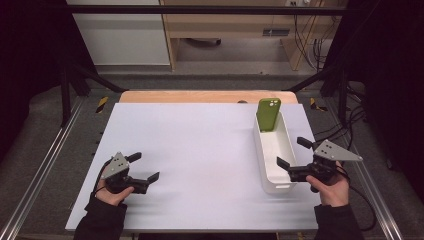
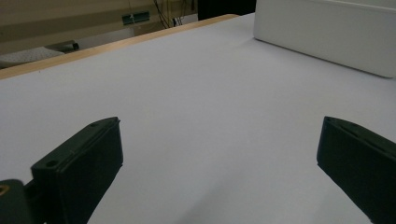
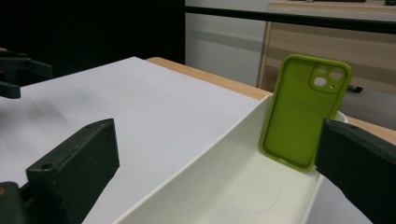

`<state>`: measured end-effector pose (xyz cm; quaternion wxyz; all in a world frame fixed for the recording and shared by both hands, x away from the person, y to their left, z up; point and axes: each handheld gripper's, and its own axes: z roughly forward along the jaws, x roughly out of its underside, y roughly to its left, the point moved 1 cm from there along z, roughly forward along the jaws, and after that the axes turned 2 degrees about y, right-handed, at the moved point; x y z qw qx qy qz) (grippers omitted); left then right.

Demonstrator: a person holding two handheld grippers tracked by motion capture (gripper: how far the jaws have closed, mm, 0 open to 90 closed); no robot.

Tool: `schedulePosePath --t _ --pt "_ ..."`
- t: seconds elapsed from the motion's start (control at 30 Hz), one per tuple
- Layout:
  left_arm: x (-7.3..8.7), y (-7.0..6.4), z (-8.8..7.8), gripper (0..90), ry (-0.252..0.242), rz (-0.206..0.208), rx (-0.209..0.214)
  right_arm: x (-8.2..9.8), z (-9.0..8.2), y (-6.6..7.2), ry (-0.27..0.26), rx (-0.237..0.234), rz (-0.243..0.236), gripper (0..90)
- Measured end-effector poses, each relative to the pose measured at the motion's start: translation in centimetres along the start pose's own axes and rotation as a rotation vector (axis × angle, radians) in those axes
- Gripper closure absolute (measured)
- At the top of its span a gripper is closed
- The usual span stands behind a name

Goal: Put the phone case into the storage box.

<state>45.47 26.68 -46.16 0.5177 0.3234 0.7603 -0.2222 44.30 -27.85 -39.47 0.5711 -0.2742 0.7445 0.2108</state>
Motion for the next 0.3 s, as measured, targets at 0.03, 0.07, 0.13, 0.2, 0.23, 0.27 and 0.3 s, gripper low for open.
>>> schedulePosePath --t 0.03,0.07,0.13,0.2,0.23,0.27,0.3 --pt "0.0 0.0 0.0 0.3 -0.002 -0.001 0.001 0.5 -0.4 -0.1 -0.007 -0.005 0.011 0.4" --pt "0.0 0.0 0.0 0.3 -0.003 -0.002 0.001 0.8 -0.7 -0.3 -0.013 -0.011 0.012 0.4" --pt "0.0 0.0 0.0 0.3 -0.002 0.0 0.0 1.6 -1.1 -0.7 -0.044 -0.023 0.023 0.4" --pt "0.0 0.0 0.0 0.3 -0.002 0.001 -0.001 2.2 -1.2 -1.0 -0.054 -0.028 0.027 0.4" --pt "0.0 0.0 0.0 0.3 -0.004 -0.001 -0.002 2.4 -1.3 -1.1 -0.041 -0.021 0.027 0.4" --pt "0.0 0.0 0.0 0.3 -0.005 -0.001 -0.002 2.5 -1.3 -1.3 -0.039 -0.017 0.025 0.4" --pt "-0.1 0.0 0.0 0.3 -0.007 -0.001 -0.003 2.6 -1.3 -1.3 -0.034 -0.018 0.03 0.4"
